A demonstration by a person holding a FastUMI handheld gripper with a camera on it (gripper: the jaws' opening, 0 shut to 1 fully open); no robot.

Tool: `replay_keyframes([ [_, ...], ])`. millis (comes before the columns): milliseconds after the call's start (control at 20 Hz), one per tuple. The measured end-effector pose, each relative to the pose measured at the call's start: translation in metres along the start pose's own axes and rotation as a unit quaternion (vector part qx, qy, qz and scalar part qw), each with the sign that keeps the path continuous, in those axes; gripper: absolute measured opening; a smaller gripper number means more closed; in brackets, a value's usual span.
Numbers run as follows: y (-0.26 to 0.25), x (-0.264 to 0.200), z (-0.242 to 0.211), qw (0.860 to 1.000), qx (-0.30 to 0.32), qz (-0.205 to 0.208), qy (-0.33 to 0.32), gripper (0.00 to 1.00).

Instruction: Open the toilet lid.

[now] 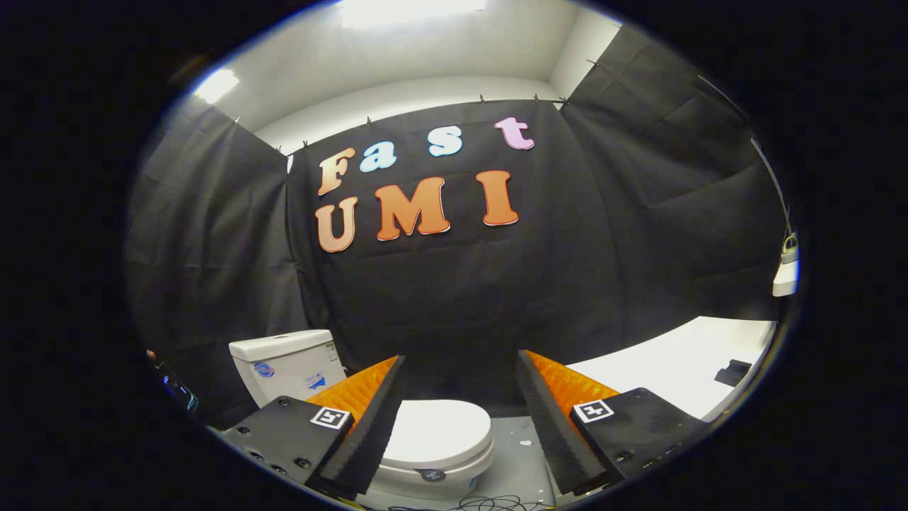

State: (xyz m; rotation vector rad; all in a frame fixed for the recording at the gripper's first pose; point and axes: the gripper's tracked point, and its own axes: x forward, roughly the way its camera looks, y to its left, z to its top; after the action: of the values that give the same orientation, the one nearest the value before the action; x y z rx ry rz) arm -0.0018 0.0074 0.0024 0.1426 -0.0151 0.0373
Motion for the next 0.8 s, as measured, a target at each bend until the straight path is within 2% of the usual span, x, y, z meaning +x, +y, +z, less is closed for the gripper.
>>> replay_keyframes([
  [350, -0.005, 0.023, 0.010, 1.000, 0.024, -0.007, -0.018, 0.98],
  [500, 0.000, 0.061, 0.017, 0.999, 0.031, -0.002, -0.029, 0.98],
  [600, 0.008, 0.092, 0.024, 0.999, 0.007, 0.006, -0.033, 0.98],
  [700, 0.022, 0.119, 0.027, 0.999, -0.015, 0.024, -0.026, 0.98],
  [800, 0.037, 0.146, 0.032, 0.999, -0.006, 0.041, -0.021, 0.98],
])
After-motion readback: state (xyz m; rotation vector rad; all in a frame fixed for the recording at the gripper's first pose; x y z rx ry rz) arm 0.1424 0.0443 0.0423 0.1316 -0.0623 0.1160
